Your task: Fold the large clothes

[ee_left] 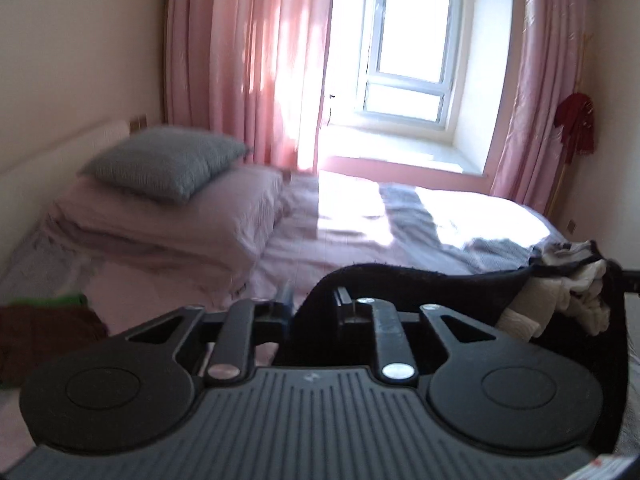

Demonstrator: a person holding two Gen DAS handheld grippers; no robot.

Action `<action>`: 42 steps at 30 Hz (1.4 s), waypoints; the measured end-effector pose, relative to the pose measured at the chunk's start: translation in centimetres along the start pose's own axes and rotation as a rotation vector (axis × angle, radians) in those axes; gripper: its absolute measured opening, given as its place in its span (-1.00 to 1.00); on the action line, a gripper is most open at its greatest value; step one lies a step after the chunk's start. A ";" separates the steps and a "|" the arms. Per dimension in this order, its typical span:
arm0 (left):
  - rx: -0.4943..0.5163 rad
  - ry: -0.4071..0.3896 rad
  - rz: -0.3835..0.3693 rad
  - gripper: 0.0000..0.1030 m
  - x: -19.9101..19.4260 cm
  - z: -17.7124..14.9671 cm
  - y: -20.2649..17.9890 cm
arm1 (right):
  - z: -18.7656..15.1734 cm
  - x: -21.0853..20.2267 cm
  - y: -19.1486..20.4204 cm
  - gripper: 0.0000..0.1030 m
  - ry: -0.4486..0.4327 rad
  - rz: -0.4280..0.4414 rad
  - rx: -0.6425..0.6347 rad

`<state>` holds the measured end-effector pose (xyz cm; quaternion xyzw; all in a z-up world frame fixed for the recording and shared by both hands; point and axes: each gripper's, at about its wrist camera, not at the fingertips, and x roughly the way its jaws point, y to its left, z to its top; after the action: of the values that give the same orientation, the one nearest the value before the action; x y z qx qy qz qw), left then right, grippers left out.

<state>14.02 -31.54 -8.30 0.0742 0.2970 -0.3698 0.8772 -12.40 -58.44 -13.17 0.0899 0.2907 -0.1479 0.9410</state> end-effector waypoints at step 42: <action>0.361 0.193 -0.025 -0.95 32.8 -12.9 4.4 | -12.0 29.6 -11.7 -0.98 0.181 -0.058 0.042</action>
<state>29.14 -43.73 -38.05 0.2615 0.3096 -0.4189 0.8125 0.78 -73.06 -40.89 0.1143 0.3737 -0.1723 0.9042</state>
